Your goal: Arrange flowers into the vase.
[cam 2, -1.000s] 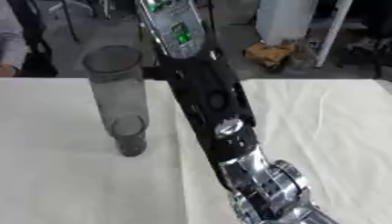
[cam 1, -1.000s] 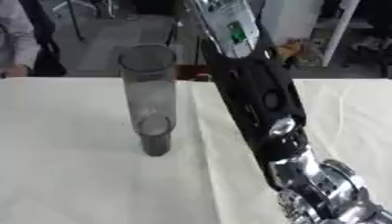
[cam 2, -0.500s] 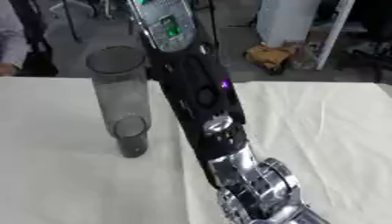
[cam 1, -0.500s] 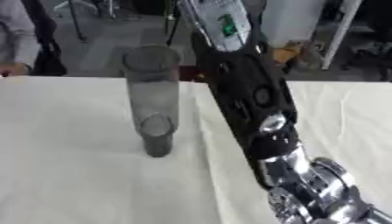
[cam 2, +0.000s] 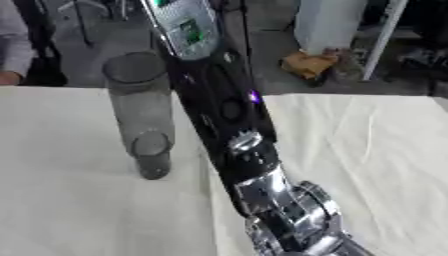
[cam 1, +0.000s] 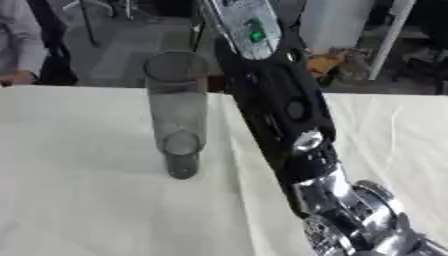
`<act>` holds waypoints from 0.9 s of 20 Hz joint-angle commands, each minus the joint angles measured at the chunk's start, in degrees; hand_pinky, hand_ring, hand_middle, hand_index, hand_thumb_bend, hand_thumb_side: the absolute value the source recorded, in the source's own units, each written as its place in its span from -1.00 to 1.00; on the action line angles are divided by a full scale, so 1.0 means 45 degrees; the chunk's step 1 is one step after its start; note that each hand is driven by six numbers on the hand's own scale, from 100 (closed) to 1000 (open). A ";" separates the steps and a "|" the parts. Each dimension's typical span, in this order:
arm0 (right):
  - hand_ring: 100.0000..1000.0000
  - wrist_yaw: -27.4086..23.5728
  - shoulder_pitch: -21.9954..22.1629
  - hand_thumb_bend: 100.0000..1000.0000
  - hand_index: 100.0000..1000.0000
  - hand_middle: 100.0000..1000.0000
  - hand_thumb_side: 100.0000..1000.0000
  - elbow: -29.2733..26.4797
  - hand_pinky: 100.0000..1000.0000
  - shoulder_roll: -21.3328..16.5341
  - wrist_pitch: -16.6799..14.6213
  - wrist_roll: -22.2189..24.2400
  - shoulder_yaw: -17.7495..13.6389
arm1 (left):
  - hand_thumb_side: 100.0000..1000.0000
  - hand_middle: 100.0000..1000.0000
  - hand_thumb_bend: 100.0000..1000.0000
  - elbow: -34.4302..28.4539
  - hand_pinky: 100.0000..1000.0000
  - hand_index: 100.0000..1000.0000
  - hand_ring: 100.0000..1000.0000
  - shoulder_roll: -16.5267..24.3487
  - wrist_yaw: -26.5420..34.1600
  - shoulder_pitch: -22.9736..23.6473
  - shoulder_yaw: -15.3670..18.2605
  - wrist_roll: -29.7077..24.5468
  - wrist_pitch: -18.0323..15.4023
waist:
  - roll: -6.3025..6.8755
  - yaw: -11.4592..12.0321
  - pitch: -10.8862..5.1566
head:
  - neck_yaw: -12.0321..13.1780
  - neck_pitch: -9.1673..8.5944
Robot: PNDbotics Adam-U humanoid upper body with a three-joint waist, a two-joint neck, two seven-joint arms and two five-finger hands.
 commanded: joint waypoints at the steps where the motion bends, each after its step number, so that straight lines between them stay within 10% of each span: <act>1: -1.00 -0.0173 -0.0339 -0.72 -1.00 -1.00 -0.52 -0.0160 -1.00 -0.0012 0.0435 -0.0452 -0.0049 | 1.00 0.89 -1.00 -0.0182 0.39 0.91 0.72 0.0262 0.0048 -0.0080 -0.0047 -0.0032 0.0018 | 0.0068 0.0015 -0.0362 | -0.0004 0.0062; 18: -1.00 -0.0598 0.0234 -0.66 -1.00 -1.00 -0.55 -0.0171 -1.00 0.0183 0.0979 -0.0985 -0.0128 | 1.00 0.89 -1.00 -0.0182 0.39 0.91 0.72 0.0150 0.0097 -0.0021 -0.0069 -0.0076 0.0027 | -0.0017 0.0041 -0.0534 | -0.0013 0.0150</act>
